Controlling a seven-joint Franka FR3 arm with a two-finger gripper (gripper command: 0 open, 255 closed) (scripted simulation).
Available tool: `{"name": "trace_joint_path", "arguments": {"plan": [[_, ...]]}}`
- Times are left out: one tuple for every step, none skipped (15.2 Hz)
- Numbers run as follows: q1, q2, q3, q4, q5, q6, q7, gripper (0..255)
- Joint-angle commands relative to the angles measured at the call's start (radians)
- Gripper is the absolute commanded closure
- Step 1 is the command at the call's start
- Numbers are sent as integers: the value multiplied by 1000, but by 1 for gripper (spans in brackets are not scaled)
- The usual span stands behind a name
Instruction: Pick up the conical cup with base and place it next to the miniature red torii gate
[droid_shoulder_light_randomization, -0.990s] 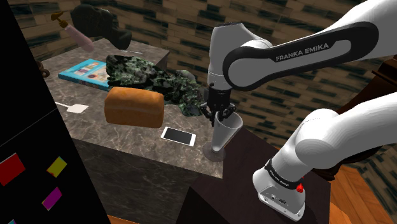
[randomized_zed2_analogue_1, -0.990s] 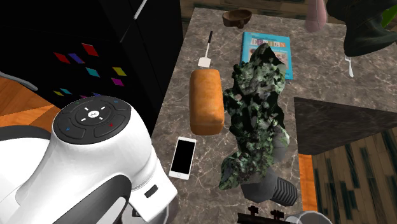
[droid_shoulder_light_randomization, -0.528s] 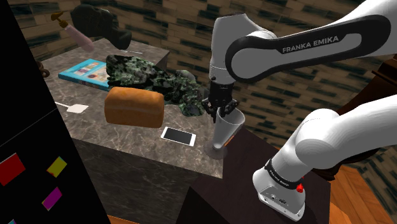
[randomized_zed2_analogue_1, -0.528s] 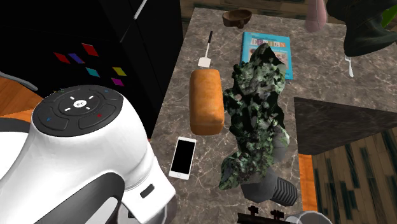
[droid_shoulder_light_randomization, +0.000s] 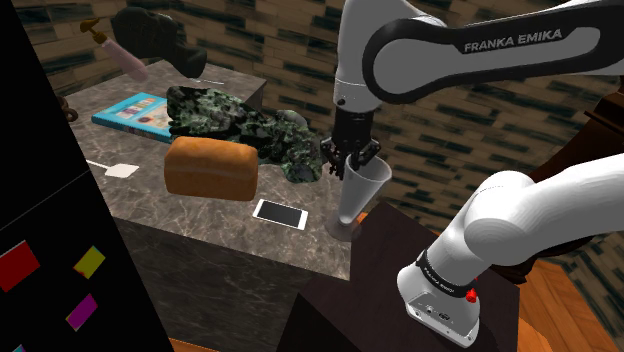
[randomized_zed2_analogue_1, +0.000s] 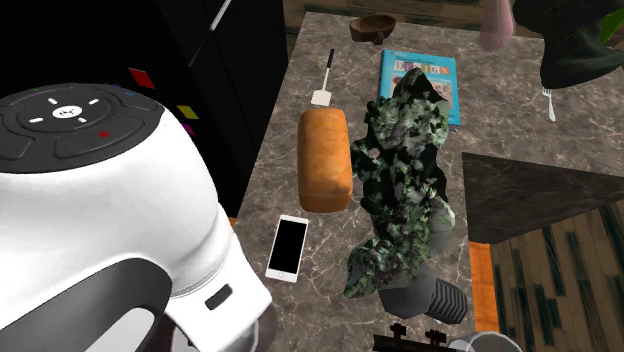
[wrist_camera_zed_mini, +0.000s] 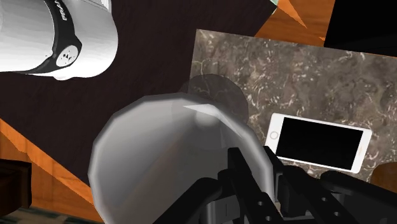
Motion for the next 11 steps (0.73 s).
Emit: {"name": "trace_joint_path", "arguments": {"plan": [[1, -13, -5, 17, -1, -31, -1, 255], [0, -17, -7, 28, -3, -45, -1, 255], [0, -20, -9, 40, -4, -60, -1, 255], [-1, -23, -11, 51, -6, -74, -2, 255], [-1, -26, -13, 63, -7, -89, -2, 255], [-1, -29, -15, 74, -8, -103, -2, 255], [-2, -31, -17, 86, -10, -117, -3, 255], [-2, -33, -19, 98, -11, -131, -3, 255], [-3, -35, -21, 110, -13, -145, -3, 255], [-4, -36, -23, 123, -14, -159, -3, 255], [-4, -37, -25, 135, -15, -173, -3, 255]]}}
